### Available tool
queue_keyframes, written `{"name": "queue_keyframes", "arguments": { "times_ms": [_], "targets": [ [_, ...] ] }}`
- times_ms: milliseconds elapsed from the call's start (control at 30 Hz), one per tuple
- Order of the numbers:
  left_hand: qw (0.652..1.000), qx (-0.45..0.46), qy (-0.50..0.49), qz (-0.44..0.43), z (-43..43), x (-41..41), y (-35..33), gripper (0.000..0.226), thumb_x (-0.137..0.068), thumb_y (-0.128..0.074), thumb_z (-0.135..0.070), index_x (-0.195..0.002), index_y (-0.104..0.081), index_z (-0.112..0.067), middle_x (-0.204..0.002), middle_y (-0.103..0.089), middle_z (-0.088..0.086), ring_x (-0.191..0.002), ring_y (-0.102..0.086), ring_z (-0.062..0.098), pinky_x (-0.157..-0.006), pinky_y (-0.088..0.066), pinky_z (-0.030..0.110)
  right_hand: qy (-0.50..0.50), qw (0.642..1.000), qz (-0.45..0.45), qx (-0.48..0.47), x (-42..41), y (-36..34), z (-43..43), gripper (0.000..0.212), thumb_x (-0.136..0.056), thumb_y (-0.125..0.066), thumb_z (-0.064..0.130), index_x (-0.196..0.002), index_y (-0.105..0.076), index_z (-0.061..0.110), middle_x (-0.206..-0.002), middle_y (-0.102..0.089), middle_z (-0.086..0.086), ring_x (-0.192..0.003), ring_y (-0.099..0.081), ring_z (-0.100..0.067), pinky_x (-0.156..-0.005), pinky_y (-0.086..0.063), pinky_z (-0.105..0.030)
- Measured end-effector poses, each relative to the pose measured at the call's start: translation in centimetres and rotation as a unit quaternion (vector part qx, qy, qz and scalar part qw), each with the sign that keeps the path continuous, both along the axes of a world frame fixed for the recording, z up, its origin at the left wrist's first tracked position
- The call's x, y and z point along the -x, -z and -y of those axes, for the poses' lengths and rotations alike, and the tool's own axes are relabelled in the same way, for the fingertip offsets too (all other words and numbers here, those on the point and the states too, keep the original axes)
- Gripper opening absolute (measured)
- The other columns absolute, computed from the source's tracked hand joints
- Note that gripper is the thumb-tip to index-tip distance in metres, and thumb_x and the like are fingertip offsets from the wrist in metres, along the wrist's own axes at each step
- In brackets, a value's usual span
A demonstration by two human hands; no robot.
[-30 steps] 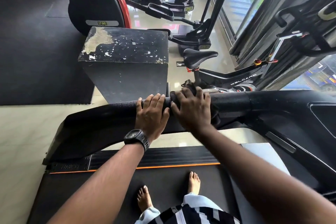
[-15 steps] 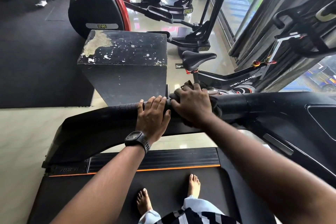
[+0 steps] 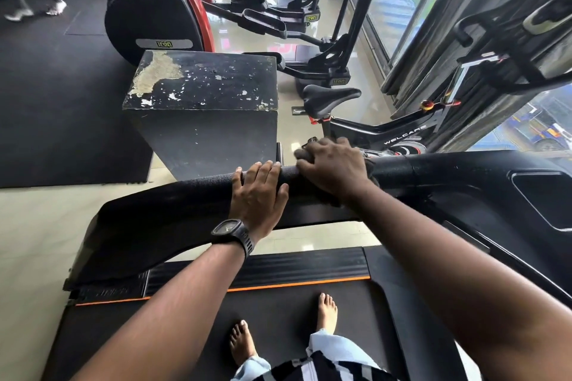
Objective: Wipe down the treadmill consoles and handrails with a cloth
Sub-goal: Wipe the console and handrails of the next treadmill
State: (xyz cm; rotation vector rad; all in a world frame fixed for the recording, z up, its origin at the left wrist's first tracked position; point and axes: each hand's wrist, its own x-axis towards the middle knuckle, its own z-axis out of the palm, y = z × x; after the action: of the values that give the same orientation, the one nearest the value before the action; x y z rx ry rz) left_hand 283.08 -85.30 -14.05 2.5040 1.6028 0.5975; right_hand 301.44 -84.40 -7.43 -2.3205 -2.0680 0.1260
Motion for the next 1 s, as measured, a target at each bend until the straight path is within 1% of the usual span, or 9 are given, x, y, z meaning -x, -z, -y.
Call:
{"name": "queue_keyframes", "arguments": {
  "times_ms": [133,233,367,433,533,667,800,867,1000],
  "targets": [
    [1.000,0.006,0.006,0.005,0.1,0.0,-0.2,0.055,-0.096,-0.034,-0.044,-0.134,-0.060,-0.013,-0.136,-0.061,0.006,-0.127,-0.055,0.029,-0.111,-0.033,0.058,0.091,0.993,0.035,-0.063,1.3,1.6,3.2,0.054,-0.092,-0.044,0.059,-0.130,-0.061,0.024,-0.132,-0.061,-0.004,-0.121,-0.047,-0.037,-0.094,-0.041,-0.050],
    [1.000,0.004,0.005,0.002,-0.1,-0.1,-0.1,0.055,-0.096,-0.035,-0.045,-0.134,-0.060,-0.014,-0.136,-0.061,0.006,-0.128,-0.055,0.028,-0.110,-0.033,0.058,0.043,0.991,0.059,-0.110,2.6,2.9,5.5,0.053,-0.090,-0.047,0.056,-0.133,-0.059,0.026,-0.137,-0.058,-0.001,-0.128,-0.044,-0.039,-0.097,-0.038,-0.054],
    [1.000,0.001,0.006,-0.002,-0.1,-0.3,-0.2,0.055,-0.096,-0.033,-0.044,-0.133,-0.060,-0.014,-0.135,-0.062,0.006,-0.127,-0.056,0.028,-0.110,-0.035,0.058,-0.036,0.998,0.050,-0.023,0.2,0.5,1.8,0.054,-0.090,-0.037,0.062,-0.123,-0.062,0.029,-0.127,-0.065,-0.001,-0.119,-0.051,-0.034,-0.088,-0.044,-0.046],
    [1.000,0.002,0.007,-0.001,0.0,-0.5,-0.3,0.055,-0.096,-0.033,-0.044,-0.133,-0.060,-0.014,-0.135,-0.062,0.006,-0.126,-0.056,0.028,-0.110,-0.035,0.059,0.028,0.999,0.026,0.010,-0.8,-0.2,0.5,0.053,-0.092,-0.038,0.062,-0.123,-0.064,0.027,-0.127,-0.065,-0.004,-0.117,-0.052,-0.034,-0.088,-0.044,-0.046],
    [1.000,0.008,0.010,0.000,0.1,-0.9,-0.5,0.056,-0.097,-0.032,-0.045,-0.134,-0.060,-0.014,-0.136,-0.062,0.006,-0.126,-0.056,0.029,-0.110,-0.035,0.060,0.111,0.992,0.042,-0.039,0.3,0.7,2.5,0.051,-0.093,-0.044,0.058,-0.124,-0.064,0.022,-0.127,-0.063,-0.006,-0.119,-0.049,-0.038,-0.092,-0.042,-0.049],
    [1.000,-0.002,0.006,-0.001,0.1,-1.0,-0.2,0.054,-0.097,-0.034,-0.045,-0.134,-0.060,-0.015,-0.136,-0.061,0.005,-0.126,-0.056,0.028,-0.109,-0.036,0.058,0.035,0.993,0.063,-0.097,2.4,2.4,5.5,0.050,-0.091,-0.045,0.056,-0.129,-0.059,0.027,-0.131,-0.060,-0.001,-0.126,-0.044,-0.038,-0.097,-0.039,-0.053],
    [1.000,-0.007,0.010,-0.003,0.0,-1.3,-0.3,0.052,-0.096,-0.035,-0.043,-0.132,-0.060,-0.015,-0.135,-0.062,0.005,-0.125,-0.057,0.027,-0.109,-0.036,0.057,-0.038,0.999,0.040,0.002,-0.2,0.0,0.9,0.053,-0.091,-0.035,0.062,-0.118,-0.066,0.029,-0.122,-0.067,-0.002,-0.115,-0.053,-0.033,-0.088,-0.043,-0.045],
    [1.000,-0.006,0.013,-0.002,0.1,-1.5,-0.4,0.052,-0.096,-0.035,-0.043,-0.132,-0.061,-0.014,-0.134,-0.062,0.006,-0.124,-0.057,0.028,-0.108,-0.037,0.057,0.023,0.999,0.013,0.034,-1.7,-0.6,-0.3,0.052,-0.092,-0.038,0.060,-0.120,-0.066,0.026,-0.124,-0.066,-0.005,-0.115,-0.053,-0.034,-0.090,-0.044,-0.045],
    [1.000,-0.008,0.016,0.002,0.3,-1.8,-0.5,0.053,-0.097,-0.035,-0.043,-0.132,-0.061,-0.013,-0.134,-0.062,0.007,-0.124,-0.057,0.029,-0.108,-0.037,0.059,0.099,0.992,0.057,-0.054,0.3,1.4,4.0,0.050,-0.093,-0.046,0.056,-0.128,-0.060,0.023,-0.132,-0.060,-0.006,-0.125,-0.045,-0.039,-0.095,-0.039,-0.053]
  ]
}}
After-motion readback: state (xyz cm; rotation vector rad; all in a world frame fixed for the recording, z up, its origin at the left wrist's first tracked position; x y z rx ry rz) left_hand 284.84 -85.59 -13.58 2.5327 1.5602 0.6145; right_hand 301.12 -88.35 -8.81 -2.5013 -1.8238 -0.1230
